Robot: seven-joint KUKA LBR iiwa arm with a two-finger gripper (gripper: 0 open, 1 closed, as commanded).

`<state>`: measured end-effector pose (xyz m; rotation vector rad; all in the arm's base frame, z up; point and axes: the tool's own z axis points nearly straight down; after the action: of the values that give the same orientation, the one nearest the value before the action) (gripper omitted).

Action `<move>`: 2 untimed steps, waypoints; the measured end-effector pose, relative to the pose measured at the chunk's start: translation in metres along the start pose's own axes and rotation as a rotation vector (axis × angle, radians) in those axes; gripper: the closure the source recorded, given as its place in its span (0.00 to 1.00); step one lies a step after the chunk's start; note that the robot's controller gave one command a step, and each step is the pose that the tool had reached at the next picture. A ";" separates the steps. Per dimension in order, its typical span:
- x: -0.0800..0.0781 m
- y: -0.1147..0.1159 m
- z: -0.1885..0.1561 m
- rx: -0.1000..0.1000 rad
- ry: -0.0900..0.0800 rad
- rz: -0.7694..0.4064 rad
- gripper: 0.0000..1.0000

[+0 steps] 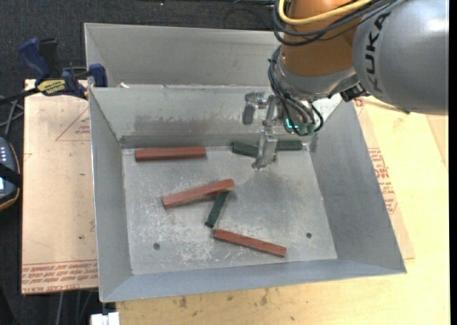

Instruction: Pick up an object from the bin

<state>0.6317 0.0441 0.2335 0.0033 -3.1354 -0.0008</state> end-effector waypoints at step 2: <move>0.030 -0.104 0.146 0.000 -0.005 0.085 1.00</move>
Offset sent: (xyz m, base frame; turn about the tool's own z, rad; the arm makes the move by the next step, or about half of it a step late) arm -0.0298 -0.1041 -0.1446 0.0815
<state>0.6014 -0.0602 0.0874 -0.1294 -3.1375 -0.0007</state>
